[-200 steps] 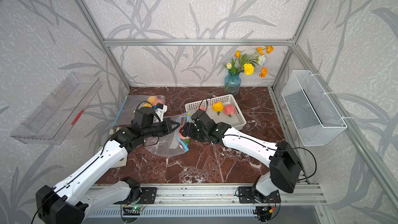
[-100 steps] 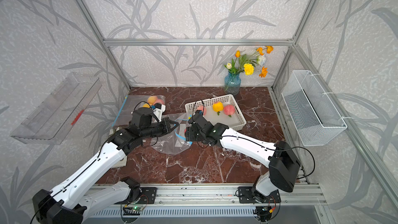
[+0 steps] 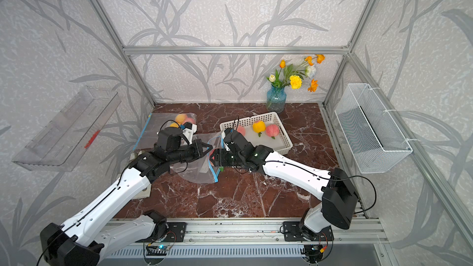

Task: Place the peach in a zip-top bag and seal the zipper
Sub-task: Place the peach in the zipper food storage bag.

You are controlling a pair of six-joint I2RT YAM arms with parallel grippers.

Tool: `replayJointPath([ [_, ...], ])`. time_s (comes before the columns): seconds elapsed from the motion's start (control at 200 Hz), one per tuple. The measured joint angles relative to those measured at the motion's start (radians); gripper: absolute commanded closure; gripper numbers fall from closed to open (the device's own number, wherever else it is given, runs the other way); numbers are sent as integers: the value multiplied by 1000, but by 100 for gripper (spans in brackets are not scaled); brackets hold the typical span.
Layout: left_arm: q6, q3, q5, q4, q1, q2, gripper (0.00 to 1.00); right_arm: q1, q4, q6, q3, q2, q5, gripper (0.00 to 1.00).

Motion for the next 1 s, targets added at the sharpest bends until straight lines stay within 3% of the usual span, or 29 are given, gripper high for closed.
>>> replayJointPath([
  [0.49, -5, 0, 8, 9, 0, 0, 100, -24, -14, 420, 18, 0, -15, 43],
  [0.65, -12, 0, 10, 14, 0, 0, 100, -3, -77, 425, 65, 10, 39, 42],
  [1.0, -46, 0, 2, 15, 0, -23, 100, 37, -144, 302, 83, 66, 167, 40],
])
